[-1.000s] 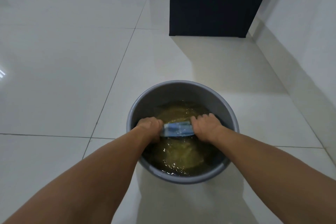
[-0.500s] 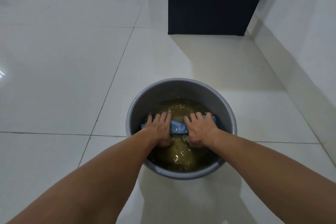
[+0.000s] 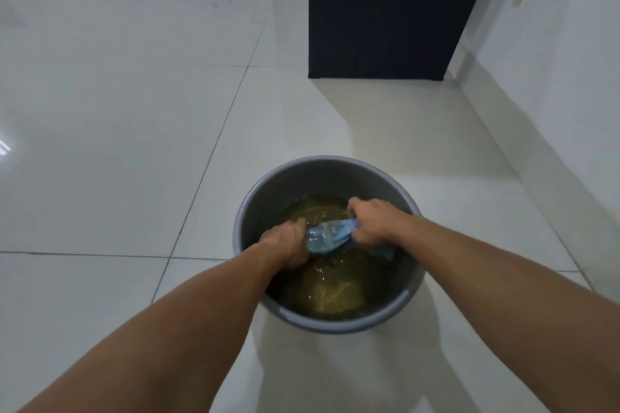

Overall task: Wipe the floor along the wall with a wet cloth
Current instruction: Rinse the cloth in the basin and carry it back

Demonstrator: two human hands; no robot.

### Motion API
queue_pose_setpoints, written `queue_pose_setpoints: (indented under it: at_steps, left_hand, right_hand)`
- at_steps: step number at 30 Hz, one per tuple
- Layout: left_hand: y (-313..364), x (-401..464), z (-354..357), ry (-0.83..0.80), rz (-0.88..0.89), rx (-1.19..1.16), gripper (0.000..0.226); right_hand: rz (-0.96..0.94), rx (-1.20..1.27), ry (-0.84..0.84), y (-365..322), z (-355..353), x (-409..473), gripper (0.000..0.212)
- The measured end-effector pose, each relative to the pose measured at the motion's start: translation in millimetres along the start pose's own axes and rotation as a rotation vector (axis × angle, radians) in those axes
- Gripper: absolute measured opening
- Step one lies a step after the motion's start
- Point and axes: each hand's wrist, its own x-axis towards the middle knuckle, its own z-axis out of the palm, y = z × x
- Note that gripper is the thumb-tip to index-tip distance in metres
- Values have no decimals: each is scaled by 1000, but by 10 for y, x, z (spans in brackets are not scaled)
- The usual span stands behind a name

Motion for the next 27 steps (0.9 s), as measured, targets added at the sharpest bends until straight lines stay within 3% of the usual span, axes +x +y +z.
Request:
queue_pose_setpoints:
  at_steps: [5, 8, 10, 12, 15, 18, 20, 23, 25, 27]
  left_hand:
    - [13, -148, -246, 17, -164, -764, 30]
    - [81, -244, -309, -142, -246, -1299, 44]
    - [134, -324, -363, -252, -262, -1526, 33]
    - [188, -406, -413, -298, -267, -1621, 31]
    - [278, -479, -456, -368, -229, -1715, 54]
    - [332, -510, -493, -395, -214, -1642, 74]
    - [308, -513, -508, -362, -230, -1623, 61]
    - [245, -523, -572, -322, -214, -1642, 20]
    - [213, -574, -643, -330, -200, -1683, 15]
    - [211, -635, -725, -375, -143, -1683, 13]
  right_hand:
    - [65, 356, 138, -35, -425, -101, 27]
    - [160, 645, 108, -83, -580, -174, 33]
    - [202, 812, 72, -165, -627, -244, 34]
    - [201, 927, 38, -291, -650, -327, 28]
    - [159, 1020, -40, -478, -679, -437, 19]
    - [127, 995, -88, -568, -713, -501, 29]
    - [129, 928, -43, -584, -746, -495, 24]
    - [119, 704, 196, -484, -744, -429, 8]
    - [9, 481, 310, -348, -680, -396, 30]
    - [-173, 304, 275, -278, -573, -431, 61]
